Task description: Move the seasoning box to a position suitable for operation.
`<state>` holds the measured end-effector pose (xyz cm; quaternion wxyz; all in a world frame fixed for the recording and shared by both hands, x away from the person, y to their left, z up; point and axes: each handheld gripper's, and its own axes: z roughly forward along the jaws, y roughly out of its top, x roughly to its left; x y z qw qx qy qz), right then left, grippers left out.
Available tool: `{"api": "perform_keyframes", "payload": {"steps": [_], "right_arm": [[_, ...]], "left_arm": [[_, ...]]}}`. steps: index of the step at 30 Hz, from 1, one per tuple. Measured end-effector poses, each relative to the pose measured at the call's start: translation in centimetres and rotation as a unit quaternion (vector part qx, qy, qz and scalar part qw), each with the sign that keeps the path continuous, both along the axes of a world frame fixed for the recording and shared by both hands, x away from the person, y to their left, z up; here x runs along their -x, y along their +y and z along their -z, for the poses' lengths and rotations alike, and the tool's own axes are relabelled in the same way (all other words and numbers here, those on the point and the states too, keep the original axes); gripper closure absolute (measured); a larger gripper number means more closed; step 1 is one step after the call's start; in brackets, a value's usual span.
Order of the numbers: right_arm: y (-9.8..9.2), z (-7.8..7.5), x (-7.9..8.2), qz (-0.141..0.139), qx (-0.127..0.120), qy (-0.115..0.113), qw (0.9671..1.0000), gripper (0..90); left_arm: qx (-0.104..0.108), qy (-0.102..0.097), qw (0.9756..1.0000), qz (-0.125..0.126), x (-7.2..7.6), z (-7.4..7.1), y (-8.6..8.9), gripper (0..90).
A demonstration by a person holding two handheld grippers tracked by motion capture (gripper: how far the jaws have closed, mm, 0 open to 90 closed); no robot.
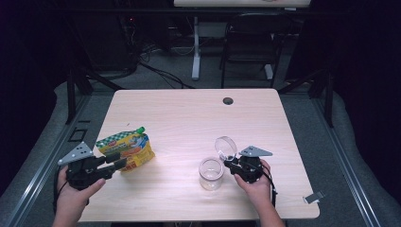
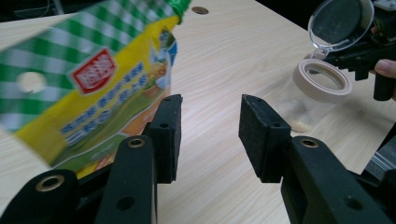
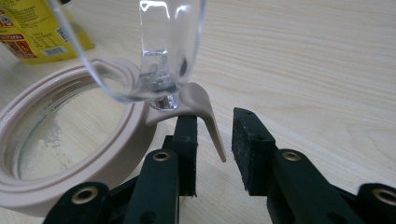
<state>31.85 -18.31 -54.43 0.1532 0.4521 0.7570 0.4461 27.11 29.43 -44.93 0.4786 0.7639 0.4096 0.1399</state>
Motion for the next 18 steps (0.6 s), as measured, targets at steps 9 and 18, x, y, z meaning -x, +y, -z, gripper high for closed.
{"api": "perform_keyframes", "payload": {"steps": [9,18], "right_arm": [[0.0,0.1,0.0,0.001,-0.001,0.001,1.0,70.5],[-0.1,0.1,0.0,0.003,0.0,0.005,1.0,69.8]], "left_arm": [[0.003,0.001,0.9996,-0.029,0.3,-0.5,2.2,60.9],[-0.015,0.009,0.9986,-0.05,0.1,-0.1,3.7,62.7]]}}
